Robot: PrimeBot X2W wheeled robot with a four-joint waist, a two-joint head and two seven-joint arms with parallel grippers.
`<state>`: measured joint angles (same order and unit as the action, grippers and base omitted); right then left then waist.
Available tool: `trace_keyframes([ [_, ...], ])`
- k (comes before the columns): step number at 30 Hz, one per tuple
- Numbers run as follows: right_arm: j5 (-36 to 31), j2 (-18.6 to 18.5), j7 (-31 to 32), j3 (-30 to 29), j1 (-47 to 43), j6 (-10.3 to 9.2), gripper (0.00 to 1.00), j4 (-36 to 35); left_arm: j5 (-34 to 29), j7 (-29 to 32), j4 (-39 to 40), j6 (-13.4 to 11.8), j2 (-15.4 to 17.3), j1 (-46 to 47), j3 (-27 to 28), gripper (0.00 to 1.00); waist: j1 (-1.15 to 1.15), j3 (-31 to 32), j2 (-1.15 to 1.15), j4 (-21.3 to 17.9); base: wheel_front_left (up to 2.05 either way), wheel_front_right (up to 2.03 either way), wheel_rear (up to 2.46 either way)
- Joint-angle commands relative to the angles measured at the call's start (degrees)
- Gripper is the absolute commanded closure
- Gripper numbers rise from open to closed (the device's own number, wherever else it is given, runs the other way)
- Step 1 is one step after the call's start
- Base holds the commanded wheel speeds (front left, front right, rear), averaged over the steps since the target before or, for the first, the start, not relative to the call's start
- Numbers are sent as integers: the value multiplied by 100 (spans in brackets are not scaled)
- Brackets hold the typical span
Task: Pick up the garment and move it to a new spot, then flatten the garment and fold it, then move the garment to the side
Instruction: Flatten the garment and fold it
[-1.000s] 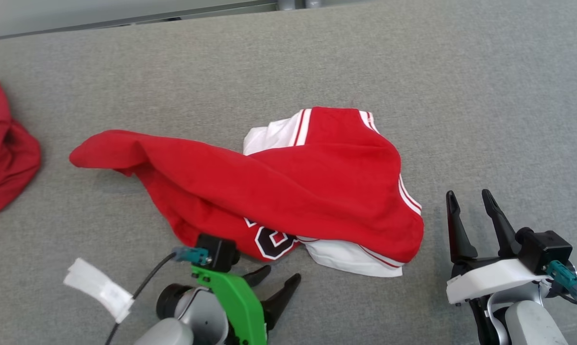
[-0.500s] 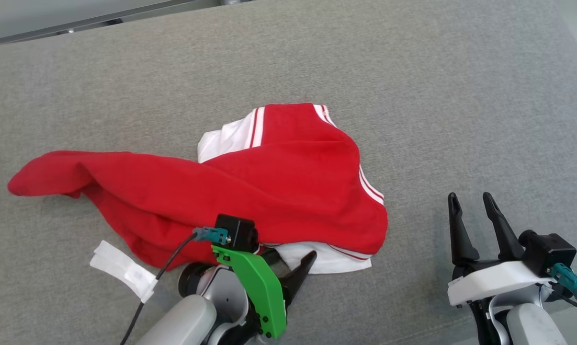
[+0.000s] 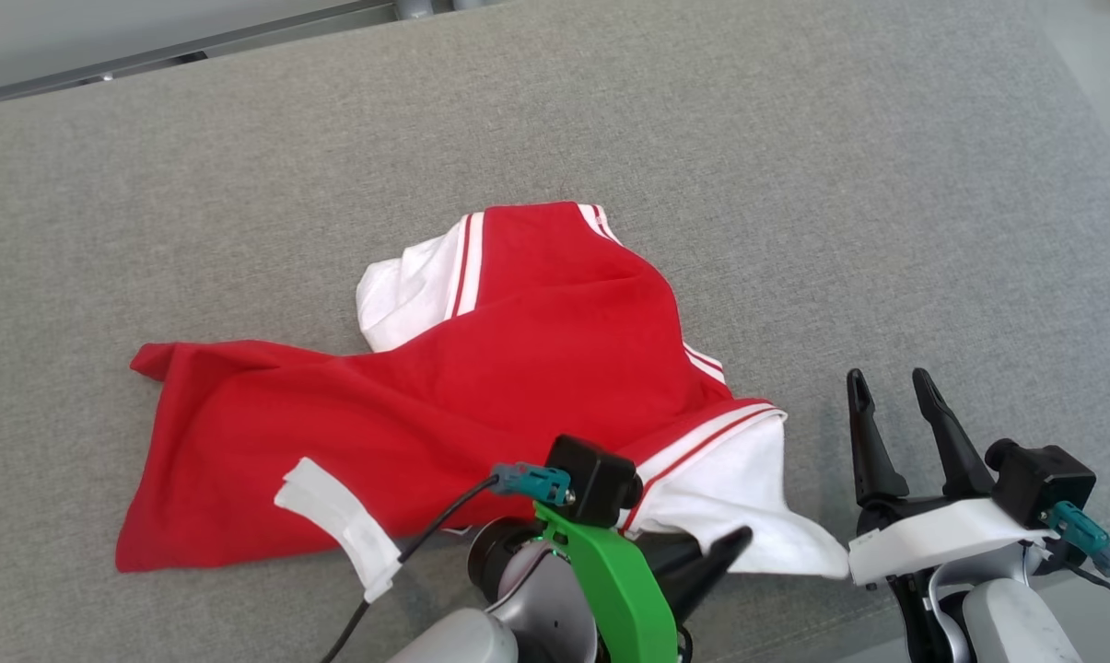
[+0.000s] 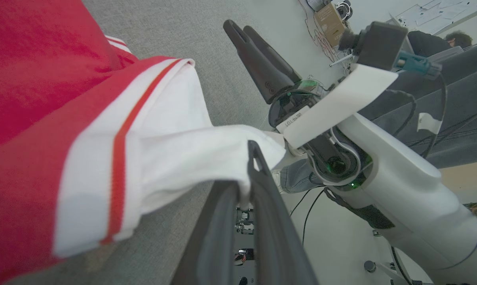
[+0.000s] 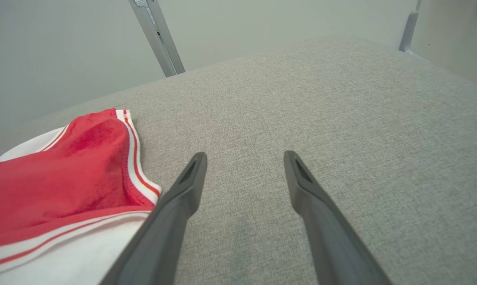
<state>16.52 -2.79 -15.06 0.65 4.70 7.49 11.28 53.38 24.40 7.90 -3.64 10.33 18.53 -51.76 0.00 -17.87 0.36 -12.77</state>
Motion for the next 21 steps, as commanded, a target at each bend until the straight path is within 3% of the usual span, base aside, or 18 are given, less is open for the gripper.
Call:
trace_keyframes([
  [1, 39, -19, -18, 26, 63, 0, 0, -14, -176, -72, -233, -159, -73, 73, 27, 91, 0, -97, -36, -99, 0, 0, 0],
  [3, 47, -19, -18, 53, 78, 0, 0, -11, -280, -191, -590, -270, -204, 111, 26, 46, 0, -146, -36, -168, 0, 0, 0],
  [4, 46, -19, -18, 63, 80, 0, 0, -3, -328, -276, -795, -330, -251, 123, 47, 0, 0, -174, -36, -198, 0, 0, 0],
  [7, 48, -18, -18, 24, 50, 0, 0, 20, -514, -464, -1313, -340, -314, 163, -14, 0, 0, -215, -36, -243, 0, 0, 0],
  [11, -2, -16, -18, -90, -64, 0, 0, 34, -759, -575, -1498, -152, -164, 226, -234, 0, 0, -182, -36, -178, 0, 0, 0],
  [18, -91, -19, -18, -222, -76, 0, 0, 13, -645, -581, -534, -25, 486, -96, -100, 0, 0, -60, -36, 102, 0, 0, 0],
  [21, -144, -20, -18, -269, -107, 0, 0, -3, -627, -578, 96, -147, 1000, -339, 76, 0, 0, 31, -36, 234, 0, 0, 0],
])
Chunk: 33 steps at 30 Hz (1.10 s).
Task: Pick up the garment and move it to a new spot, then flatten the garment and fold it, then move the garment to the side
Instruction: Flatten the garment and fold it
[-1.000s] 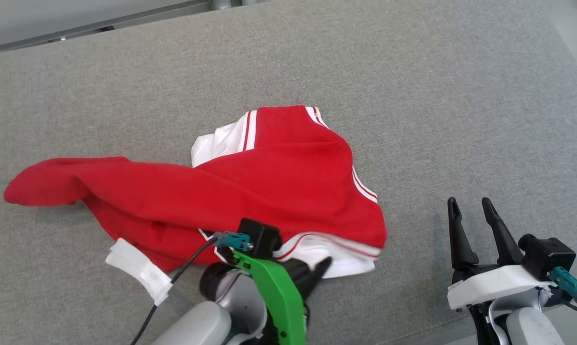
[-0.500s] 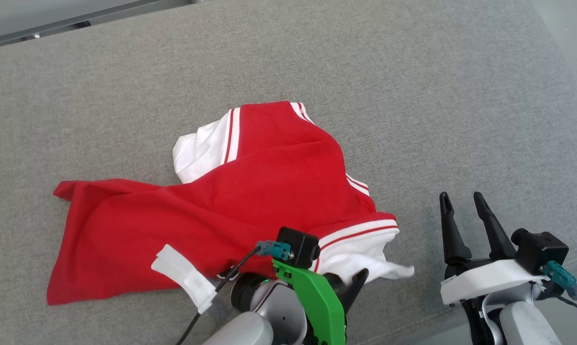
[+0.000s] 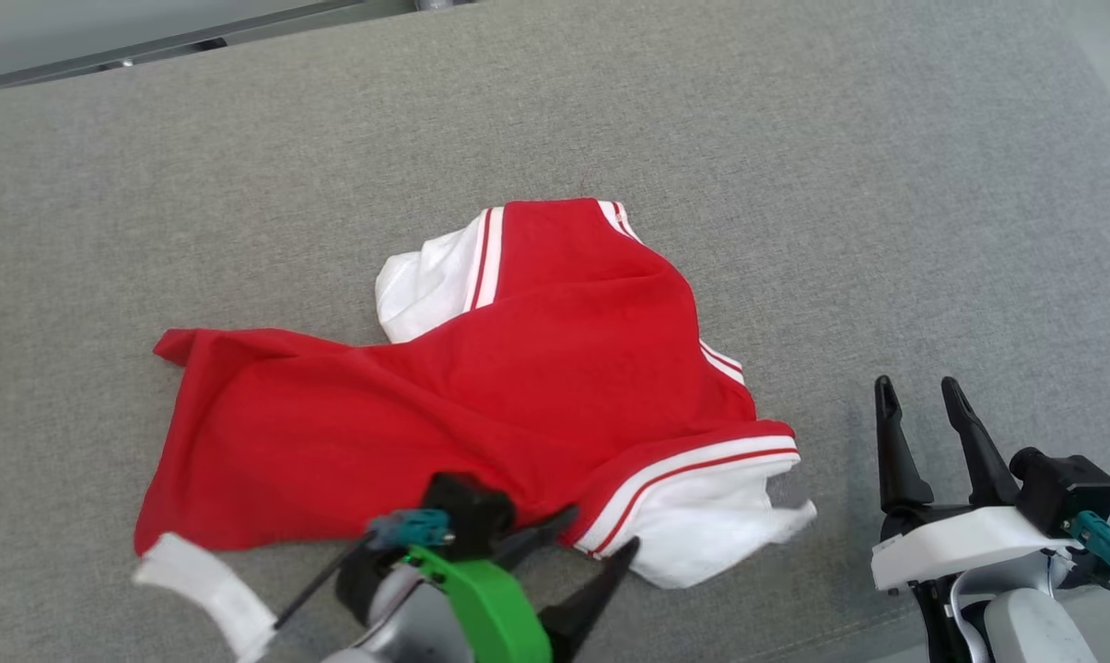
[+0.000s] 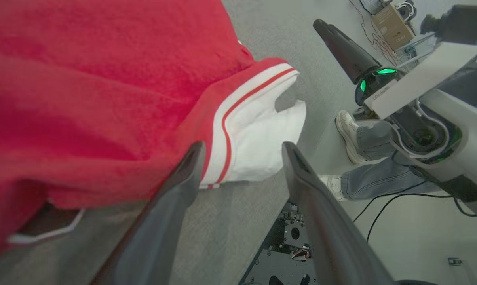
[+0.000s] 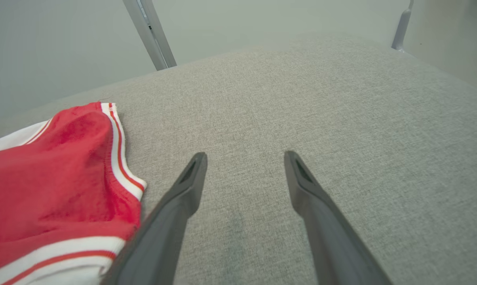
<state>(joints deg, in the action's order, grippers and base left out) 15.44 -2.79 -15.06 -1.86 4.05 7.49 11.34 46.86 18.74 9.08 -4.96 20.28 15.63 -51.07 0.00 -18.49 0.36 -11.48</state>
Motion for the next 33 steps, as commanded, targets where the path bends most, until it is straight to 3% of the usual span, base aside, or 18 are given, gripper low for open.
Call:
trace_keyframes([
  [1, -66, -19, -18, -26, -51, 0, 0, -16, 45, -57, 172, -111, 199, -141, 139, 0, 0, 131, -36, 144, 0, 0, 0],
  [6, -156, -18, -18, -112, -90, 0, 0, -46, 277, -603, 632, -793, 973, -628, 1328, 0, 0, 230, -36, 347, 0, 0, 0],
  [10, -238, -20, -18, -82, -77, 0, 0, -46, 515, -844, 175, -958, 1293, -785, 1953, 0, 0, 257, -36, 478, 0, 0, 0],
  [24, -325, -18, -18, -15, -75, 0, 0, -79, 931, -1164, -2010, -775, 1240, -191, 2610, 0, 0, 205, -36, 412, 0, 0, 0],
  [33, -263, -19, -18, -51, -99, 0, 0, -25, 1062, -846, -2011, -308, 1086, -344, 2222, 0, 0, 218, -36, 376, 0, 0, 0],
])
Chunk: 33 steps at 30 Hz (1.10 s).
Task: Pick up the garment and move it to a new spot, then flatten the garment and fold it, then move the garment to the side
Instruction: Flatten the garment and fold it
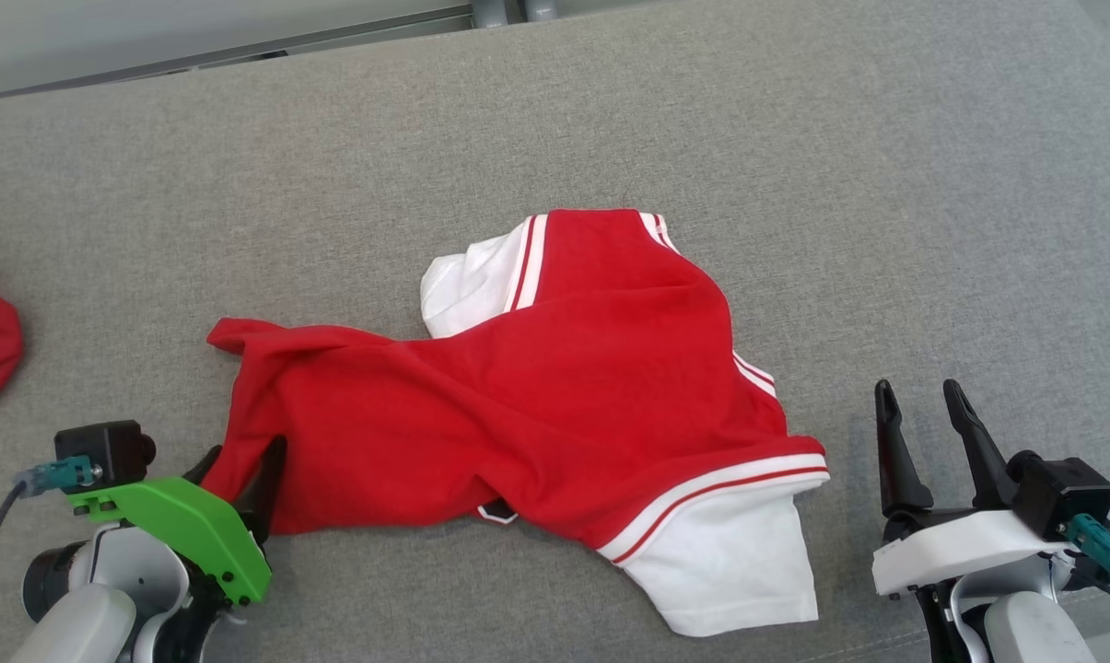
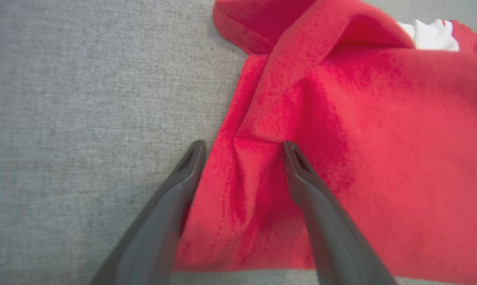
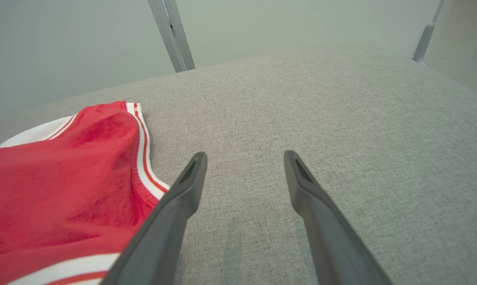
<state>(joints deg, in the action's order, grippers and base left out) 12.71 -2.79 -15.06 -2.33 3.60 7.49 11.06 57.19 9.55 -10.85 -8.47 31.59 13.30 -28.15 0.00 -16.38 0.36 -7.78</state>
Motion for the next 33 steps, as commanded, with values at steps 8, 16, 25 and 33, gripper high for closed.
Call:
trace_keyframes([
  [8, -13, -18, -18, -45, -109, 0, 0, 3, -126, 5, -82, -132, 81, -335, -125, 100, 0, 73, -36, 119, 0, 0, 0],
  [16, -103, -18, -18, -61, -168, 0, 0, 23, -22, -420, 237, -240, 60, -575, 134, 100, 0, 223, -36, 390, 0, 0, 0],
  [25, -197, -19, -18, -61, -218, 0, 0, 52, 153, -478, 819, -298, 125, -1117, 159, 0, 0, 377, -36, 689, 0, 0, 0],
  [33, -253, -19, -18, -24, -243, 0, 0, 50, 20, -823, 671, -313, 228, -1346, 285, 0, 0, 505, -36, 749, 0, 0, 0],
])
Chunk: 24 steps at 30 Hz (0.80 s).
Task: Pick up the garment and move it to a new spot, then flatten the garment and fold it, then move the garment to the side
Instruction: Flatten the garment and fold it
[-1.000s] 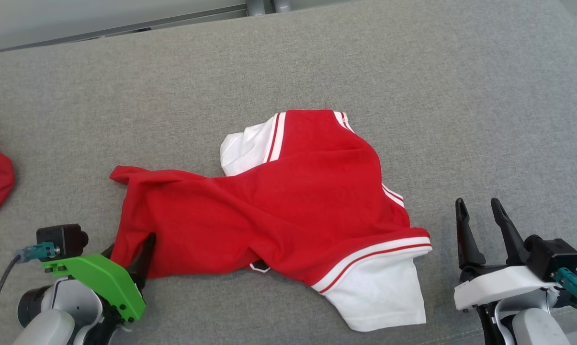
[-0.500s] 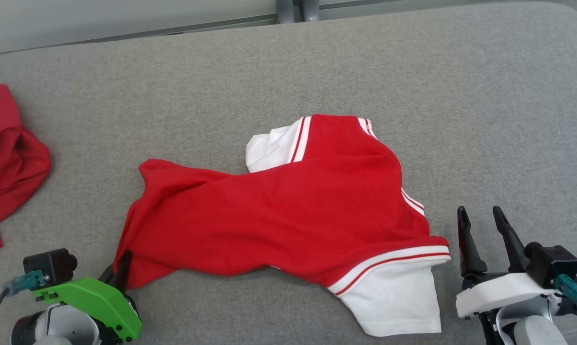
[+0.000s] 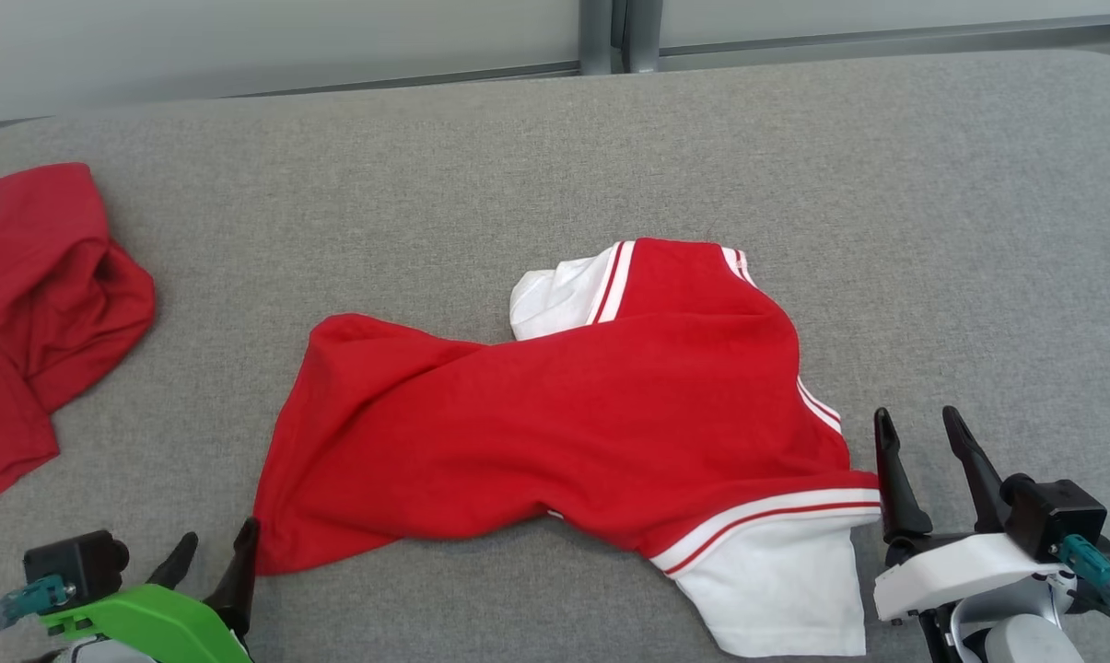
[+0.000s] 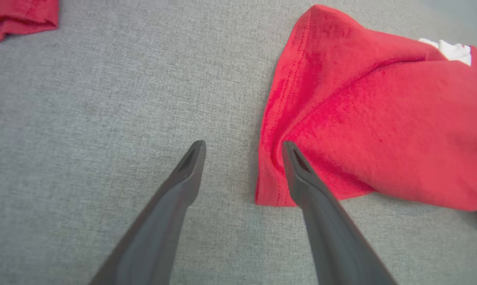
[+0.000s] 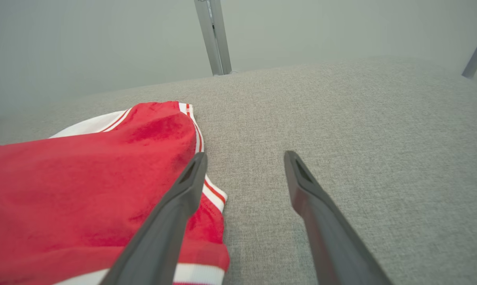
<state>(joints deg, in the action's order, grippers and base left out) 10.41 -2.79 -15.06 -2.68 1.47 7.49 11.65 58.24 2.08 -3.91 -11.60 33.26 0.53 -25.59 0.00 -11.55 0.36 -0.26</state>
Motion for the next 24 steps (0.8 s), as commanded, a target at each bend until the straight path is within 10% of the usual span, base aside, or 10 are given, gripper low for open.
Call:
trace_keyframes([
  [1, -41, -19, -18, 2, -46, 0, 0, -24, -118, -180, -49, 20, 74, -93, 51, 0, 0, 38, -36, -8, 0, 0, 0],
  [24, -945, -22, -18, -302, -576, 0, 0, -1156, -2166, -1725, -499, 672, -615, -452, 861, 0, 0, 618, -36, 13, 0, 0, 0],
])
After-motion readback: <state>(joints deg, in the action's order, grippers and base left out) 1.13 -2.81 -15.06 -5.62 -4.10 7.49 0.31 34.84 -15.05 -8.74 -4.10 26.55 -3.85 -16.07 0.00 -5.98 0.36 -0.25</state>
